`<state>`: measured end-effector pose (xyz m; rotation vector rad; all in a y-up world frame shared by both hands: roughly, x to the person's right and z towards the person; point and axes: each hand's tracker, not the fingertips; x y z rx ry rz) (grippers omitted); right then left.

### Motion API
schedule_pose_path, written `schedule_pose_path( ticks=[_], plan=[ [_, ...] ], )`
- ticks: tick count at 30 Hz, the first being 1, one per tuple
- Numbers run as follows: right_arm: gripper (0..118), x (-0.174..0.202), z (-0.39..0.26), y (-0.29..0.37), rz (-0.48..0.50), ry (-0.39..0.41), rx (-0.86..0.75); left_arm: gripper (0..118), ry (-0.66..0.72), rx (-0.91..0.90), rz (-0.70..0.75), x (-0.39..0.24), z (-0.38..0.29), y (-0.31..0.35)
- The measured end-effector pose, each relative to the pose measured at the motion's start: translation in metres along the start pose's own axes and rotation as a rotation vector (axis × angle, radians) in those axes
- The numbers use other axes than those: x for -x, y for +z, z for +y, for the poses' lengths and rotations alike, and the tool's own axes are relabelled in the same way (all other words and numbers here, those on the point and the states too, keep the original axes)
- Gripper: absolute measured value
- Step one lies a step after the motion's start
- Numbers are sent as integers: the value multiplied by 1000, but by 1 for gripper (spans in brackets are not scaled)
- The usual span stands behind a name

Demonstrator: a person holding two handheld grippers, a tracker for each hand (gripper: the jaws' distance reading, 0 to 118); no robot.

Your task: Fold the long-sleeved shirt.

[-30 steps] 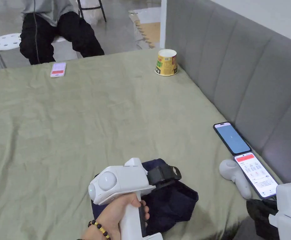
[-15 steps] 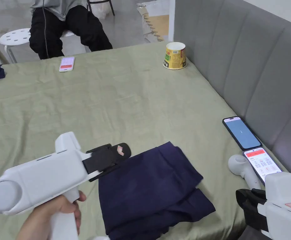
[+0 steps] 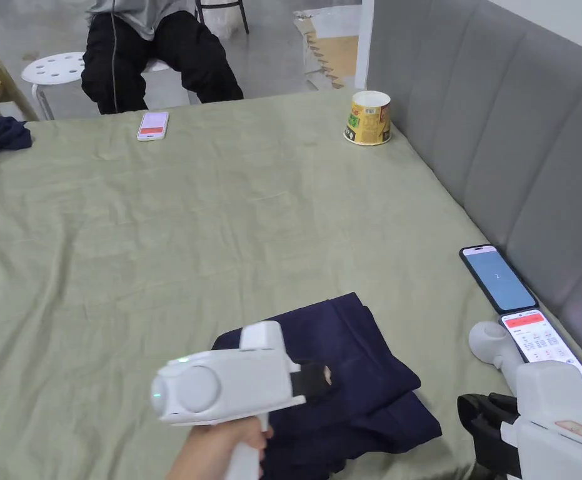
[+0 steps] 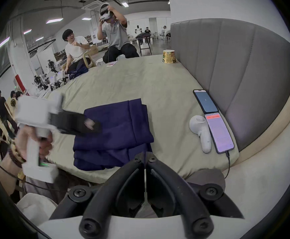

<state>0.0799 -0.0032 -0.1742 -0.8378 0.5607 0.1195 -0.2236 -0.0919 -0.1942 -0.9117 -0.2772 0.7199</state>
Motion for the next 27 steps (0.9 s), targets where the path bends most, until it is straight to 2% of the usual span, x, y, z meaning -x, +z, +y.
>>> schedule_pose_path(
  ticks=[4,8,13,21,24,26,27],
  plan=[
    [0,0,-3,8,-16,-1,-2,5,5,74,79,12,-8,-54],
    [0,-4,-7,13,-24,-12,7,5,149,54,-19,22,-1,-57],
    [0,-6,-8,13,-50,-5,25,5,79,76,12,12,6,-64],
    [0,-1,0,29,-46,-2,-15,5,122,102,4,-1,23,-94],
    [0,-3,2,30,-54,-9,-20,5,109,96,-30,-6,28,-76],
    [0,-4,7,26,-44,-30,-19,5,136,22,-156,-2,27,-43],
    [0,-3,9,24,-3,-58,-25,5,151,-8,-202,3,25,-24]
  ],
)
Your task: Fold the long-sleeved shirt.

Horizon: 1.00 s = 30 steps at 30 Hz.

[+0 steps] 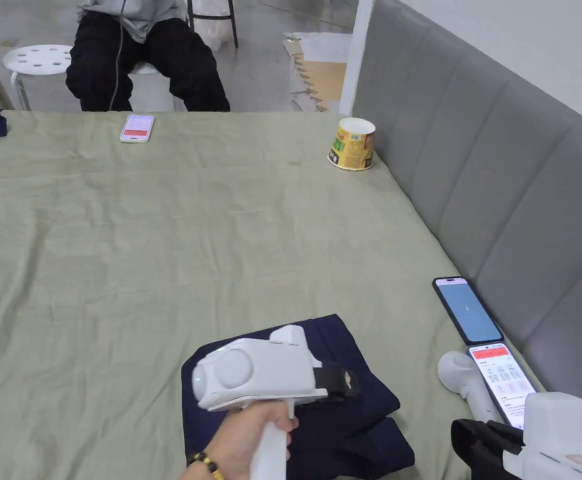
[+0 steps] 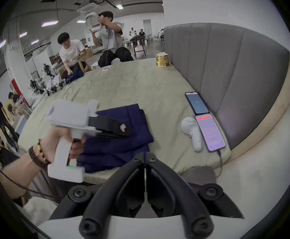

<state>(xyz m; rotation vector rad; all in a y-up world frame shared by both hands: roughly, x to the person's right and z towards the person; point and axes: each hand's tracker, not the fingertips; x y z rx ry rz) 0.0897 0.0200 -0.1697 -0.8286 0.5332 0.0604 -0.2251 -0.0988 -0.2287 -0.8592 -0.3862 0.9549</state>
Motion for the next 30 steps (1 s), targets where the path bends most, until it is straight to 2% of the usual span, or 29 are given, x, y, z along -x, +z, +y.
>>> schedule_pose_path(
  ticks=[2,4,7,10,12,13,14,15,16,17,21,24,27,30],
  plan=[
    [0,4,7,-11,109,-36,-18,5,33,-83,-37,10,-7,45],
    [0,10,14,-33,202,-57,8,5,63,-148,-16,23,-16,85],
    [0,18,22,-80,273,-86,68,5,121,-213,39,47,-33,134],
    [0,19,22,-135,349,-236,152,8,144,-291,83,67,-47,172],
    [0,18,17,-168,355,-311,197,10,155,-325,134,77,-54,191],
    [0,17,13,-184,318,-341,233,22,163,-337,160,81,-58,198],
    [0,18,9,-197,267,-316,277,35,175,-352,179,83,-62,204],
    [0,19,5,-209,213,-280,313,57,180,-361,186,85,-66,209],
    [0,21,-2,-220,150,-225,336,88,185,-369,179,88,-70,213],
    [0,21,-9,-229,163,-215,338,106,191,-376,176,92,-72,214],
    [0,21,-10,-221,185,-252,315,110,201,-381,146,101,-72,213],
    [0,24,-12,-221,179,-223,310,111,225,-328,149,115,-65,190],
    [0,21,-12,-222,182,-255,308,111,252,-267,152,129,-57,157],
    [0,21,-13,-222,181,-281,308,111,265,-214,98,135,-51,121]
  ],
)
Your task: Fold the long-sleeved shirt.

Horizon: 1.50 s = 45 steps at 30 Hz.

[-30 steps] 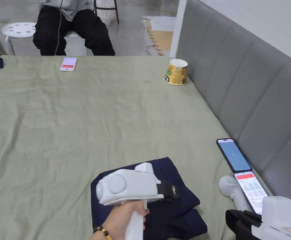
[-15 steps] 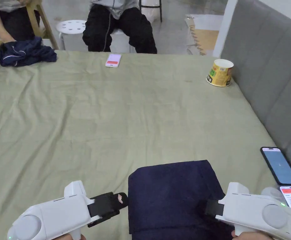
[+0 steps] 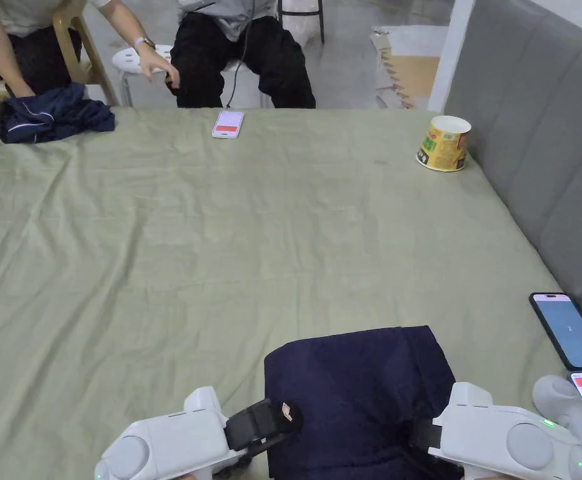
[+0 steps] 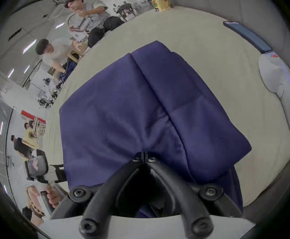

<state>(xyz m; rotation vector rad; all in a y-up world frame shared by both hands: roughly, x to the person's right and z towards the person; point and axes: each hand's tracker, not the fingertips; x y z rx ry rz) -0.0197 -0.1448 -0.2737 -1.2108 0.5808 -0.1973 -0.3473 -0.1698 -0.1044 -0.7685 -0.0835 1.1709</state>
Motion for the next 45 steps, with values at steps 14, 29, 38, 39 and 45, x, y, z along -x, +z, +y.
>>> schedule_pose_path(
  ticks=[14,29,38,39,45],
  plan=[
    [0,-7,-3,0,91,-61,-10,43,-230,74,135,-48,5,-43],
    [0,18,-14,46,62,-5,-59,35,-183,65,48,-38,19,-16],
    [0,53,-13,53,89,61,-67,30,-186,54,37,-25,26,7],
    [0,56,-13,55,92,63,-68,30,-188,54,34,-25,27,9],
    [0,76,-13,64,115,107,-82,30,-248,43,62,-8,55,55]
  ],
)
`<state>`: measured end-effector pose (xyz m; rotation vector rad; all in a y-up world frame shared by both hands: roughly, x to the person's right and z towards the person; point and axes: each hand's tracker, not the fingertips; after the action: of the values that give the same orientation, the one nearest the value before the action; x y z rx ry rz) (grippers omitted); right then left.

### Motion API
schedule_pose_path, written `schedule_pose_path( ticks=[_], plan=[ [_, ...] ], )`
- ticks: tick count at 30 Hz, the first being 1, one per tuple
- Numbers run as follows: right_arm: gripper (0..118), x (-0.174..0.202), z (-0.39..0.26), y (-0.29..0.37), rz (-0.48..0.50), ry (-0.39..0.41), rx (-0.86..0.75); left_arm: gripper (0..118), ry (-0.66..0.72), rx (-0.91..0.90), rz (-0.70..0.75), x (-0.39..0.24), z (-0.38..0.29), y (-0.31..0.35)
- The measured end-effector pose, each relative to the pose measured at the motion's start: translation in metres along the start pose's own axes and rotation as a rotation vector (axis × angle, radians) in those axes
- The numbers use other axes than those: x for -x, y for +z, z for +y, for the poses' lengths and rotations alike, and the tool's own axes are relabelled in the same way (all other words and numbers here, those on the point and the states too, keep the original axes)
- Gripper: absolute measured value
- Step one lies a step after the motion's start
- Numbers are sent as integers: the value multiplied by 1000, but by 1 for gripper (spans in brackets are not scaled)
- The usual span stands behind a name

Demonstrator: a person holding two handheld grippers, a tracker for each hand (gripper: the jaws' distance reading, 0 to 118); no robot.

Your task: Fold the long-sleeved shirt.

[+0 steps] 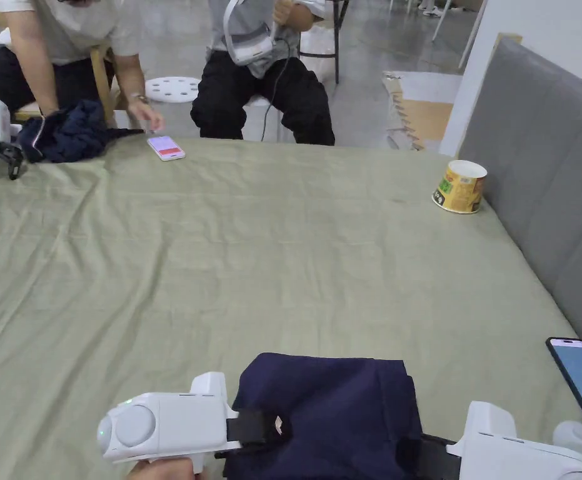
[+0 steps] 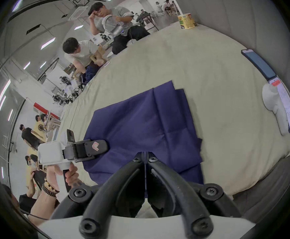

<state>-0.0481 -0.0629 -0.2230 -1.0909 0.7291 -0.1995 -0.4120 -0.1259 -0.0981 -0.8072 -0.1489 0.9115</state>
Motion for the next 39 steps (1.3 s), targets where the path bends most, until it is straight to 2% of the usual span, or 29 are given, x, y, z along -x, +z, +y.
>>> schedule_pose_path(
  ticks=[3,9,12,14,17,23,26,28,29,30,31,32,33,35,39],
  plan=[
    [0,17,1,-2,19,37,0,30,-22,8,32,28,13,41],
    [0,90,-6,-34,6,268,30,30,-37,0,161,93,43,137],
    [0,144,-12,-65,28,390,31,30,-21,-18,195,125,56,189],
    [0,189,-17,-92,61,505,21,30,-28,-23,228,142,65,225],
    [0,255,-23,-133,115,609,19,30,-41,-20,304,163,76,269],
    [0,385,-42,-212,230,761,-1,30,-8,-41,459,219,103,346],
    [0,426,-54,-239,299,788,41,30,42,-74,505,244,109,377],
    [0,441,-62,-250,301,801,46,31,62,-84,518,258,110,386],
    [0,448,-67,-253,289,826,37,34,74,-82,513,262,109,388],
    [0,450,-69,-254,263,860,21,48,87,-75,510,264,109,389],
    [0,453,-71,-256,256,874,18,77,86,-79,518,265,109,386],
    [0,453,-71,-257,264,863,26,94,50,-101,591,262,108,385],
    [0,453,-70,-257,266,858,34,97,20,-132,652,257,107,385],
    [0,451,-67,-252,249,846,43,102,-5,-215,645,251,105,394],
    [0,442,-56,-229,217,860,5,102,39,-266,767,227,104,413]
  ],
)
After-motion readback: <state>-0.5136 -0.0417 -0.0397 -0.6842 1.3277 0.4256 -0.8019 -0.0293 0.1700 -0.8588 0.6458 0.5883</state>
